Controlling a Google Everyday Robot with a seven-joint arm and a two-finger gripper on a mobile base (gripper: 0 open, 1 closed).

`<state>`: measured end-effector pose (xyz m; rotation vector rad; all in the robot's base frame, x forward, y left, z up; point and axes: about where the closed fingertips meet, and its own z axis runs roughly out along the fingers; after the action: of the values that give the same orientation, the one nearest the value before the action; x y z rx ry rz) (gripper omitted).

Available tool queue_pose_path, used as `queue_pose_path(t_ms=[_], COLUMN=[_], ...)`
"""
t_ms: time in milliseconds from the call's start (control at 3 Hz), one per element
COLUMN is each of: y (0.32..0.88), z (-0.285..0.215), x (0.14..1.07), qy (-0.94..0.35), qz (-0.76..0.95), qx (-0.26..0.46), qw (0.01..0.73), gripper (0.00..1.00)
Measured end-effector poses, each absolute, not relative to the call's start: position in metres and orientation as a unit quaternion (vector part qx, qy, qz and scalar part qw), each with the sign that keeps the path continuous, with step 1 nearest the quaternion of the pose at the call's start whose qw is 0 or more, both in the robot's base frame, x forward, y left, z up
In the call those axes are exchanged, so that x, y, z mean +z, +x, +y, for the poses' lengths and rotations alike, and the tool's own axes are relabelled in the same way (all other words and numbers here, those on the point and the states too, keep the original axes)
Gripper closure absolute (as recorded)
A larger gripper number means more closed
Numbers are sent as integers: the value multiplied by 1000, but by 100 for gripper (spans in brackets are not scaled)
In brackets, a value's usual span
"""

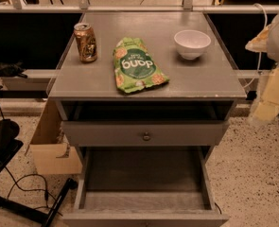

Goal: Place orange can into middle drawer

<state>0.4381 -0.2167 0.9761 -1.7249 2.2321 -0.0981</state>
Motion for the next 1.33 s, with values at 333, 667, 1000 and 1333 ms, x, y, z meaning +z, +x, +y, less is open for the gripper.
queue_pose_path(t_ms=[333,667,1000,1333], y=[439,473,512,574], z=[-216,-178,-129,-38], x=[977,958,938,928], qy=[-603,-606,-590,-538], qz=[780,764,737,683], qx=[-35,43,133,268], qw=[160,218,302,414], gripper=[0,0,0,0])
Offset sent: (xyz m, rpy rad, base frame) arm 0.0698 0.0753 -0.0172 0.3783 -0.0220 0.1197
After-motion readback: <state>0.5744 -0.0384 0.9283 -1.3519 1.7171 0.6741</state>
